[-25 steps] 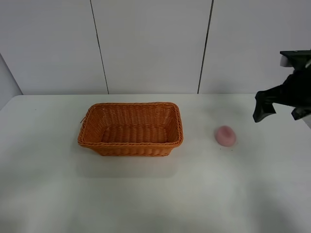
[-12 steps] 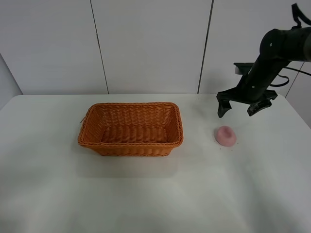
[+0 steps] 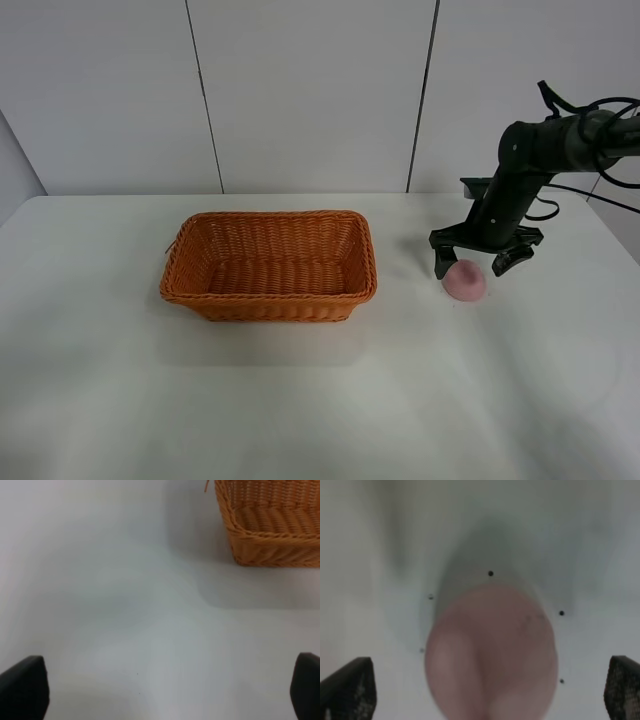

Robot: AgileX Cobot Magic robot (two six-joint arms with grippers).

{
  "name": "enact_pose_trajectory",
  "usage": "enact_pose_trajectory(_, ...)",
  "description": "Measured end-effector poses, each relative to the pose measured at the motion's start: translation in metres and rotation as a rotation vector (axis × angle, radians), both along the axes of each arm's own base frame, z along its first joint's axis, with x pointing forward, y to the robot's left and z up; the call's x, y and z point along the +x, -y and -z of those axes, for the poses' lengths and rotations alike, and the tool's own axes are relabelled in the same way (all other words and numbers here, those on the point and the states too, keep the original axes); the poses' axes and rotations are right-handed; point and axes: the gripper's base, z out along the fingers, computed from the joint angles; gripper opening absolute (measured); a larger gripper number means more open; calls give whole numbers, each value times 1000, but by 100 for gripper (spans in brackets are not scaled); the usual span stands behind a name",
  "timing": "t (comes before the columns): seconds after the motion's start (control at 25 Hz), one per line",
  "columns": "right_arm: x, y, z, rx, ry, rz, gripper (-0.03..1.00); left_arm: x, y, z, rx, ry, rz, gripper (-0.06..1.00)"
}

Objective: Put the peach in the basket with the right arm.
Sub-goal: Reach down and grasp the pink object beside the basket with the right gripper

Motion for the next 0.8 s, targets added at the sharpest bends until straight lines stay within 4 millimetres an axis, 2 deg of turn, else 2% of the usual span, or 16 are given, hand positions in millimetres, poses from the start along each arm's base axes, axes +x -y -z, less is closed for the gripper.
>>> enact_pose_trajectory(0.12, 2, 0, 17, -3, -19, 5, 70, 0, 0, 0, 0, 0, 0, 99)
enact_pose_trajectory(0.24, 3, 0, 18, -2, -9, 5, 68, 0, 0, 0, 0, 0, 0, 99)
enact_pose_trajectory(0.36, 4, 0, 17, -1, -3, 8, 58, 0, 0, 0, 0, 0, 0, 99)
enact_pose_trajectory(0.4, 4, 0, 17, -1, -3, 8, 58, 0, 0, 0, 0, 0, 0, 99)
enact_pose_trajectory(0.48, 4, 0, 17, -1, -5, 17, 47, 0, 0, 0, 0, 0, 0, 99)
enact_pose_trajectory(0.64, 4, 1, 17, -12, -5, 15, 9, 0, 0, 0, 0, 0, 0, 99)
enact_pose_trajectory(0.72, 5, 1, 13, -13, 4, 13, 0, 0, 0, 0, 0, 0, 0, 99)
enact_pose_trajectory(0.8, 6, 1, 8, -14, 1, 11, -1, 0, 0, 0, 0, 0, 0, 99)
